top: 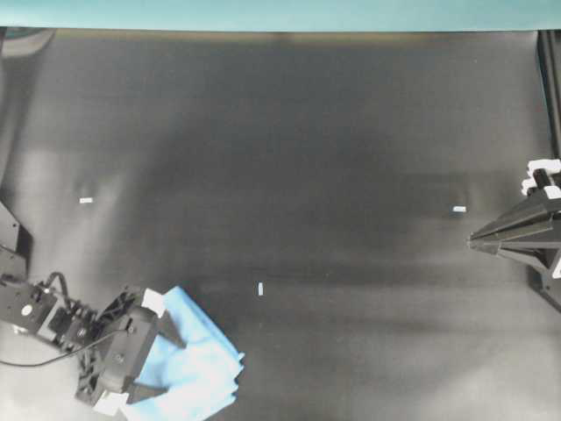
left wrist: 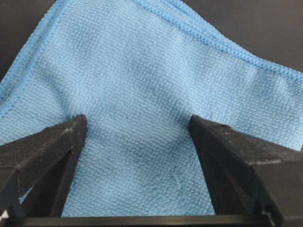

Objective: Push a blue cloth with the left arm to wipe the desk.
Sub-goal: 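Drag the blue cloth with the left gripper toward the near-left table area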

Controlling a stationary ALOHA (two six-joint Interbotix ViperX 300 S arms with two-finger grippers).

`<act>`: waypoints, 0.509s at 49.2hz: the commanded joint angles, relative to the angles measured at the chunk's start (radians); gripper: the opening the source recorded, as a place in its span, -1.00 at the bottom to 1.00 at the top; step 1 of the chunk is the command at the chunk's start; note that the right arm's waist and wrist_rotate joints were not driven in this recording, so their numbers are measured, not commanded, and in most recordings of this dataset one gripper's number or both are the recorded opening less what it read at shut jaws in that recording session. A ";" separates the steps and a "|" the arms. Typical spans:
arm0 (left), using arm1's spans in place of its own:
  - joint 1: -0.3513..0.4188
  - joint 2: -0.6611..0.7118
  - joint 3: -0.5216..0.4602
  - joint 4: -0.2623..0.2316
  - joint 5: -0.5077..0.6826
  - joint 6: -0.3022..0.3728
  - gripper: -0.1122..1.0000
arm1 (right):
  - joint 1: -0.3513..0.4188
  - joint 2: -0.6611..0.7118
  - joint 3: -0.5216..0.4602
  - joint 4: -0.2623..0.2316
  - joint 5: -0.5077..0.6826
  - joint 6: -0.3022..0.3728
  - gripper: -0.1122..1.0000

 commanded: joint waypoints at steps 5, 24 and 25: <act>-0.025 -0.003 -0.003 0.003 0.005 -0.018 0.75 | 0.000 0.005 -0.009 0.002 -0.011 0.002 -0.80; -0.020 -0.107 -0.003 0.003 0.008 0.003 0.74 | 0.000 0.003 -0.006 0.000 -0.012 0.002 -0.80; -0.020 -0.118 -0.002 0.003 0.009 0.005 0.74 | 0.002 0.005 -0.006 0.002 -0.012 0.002 -0.80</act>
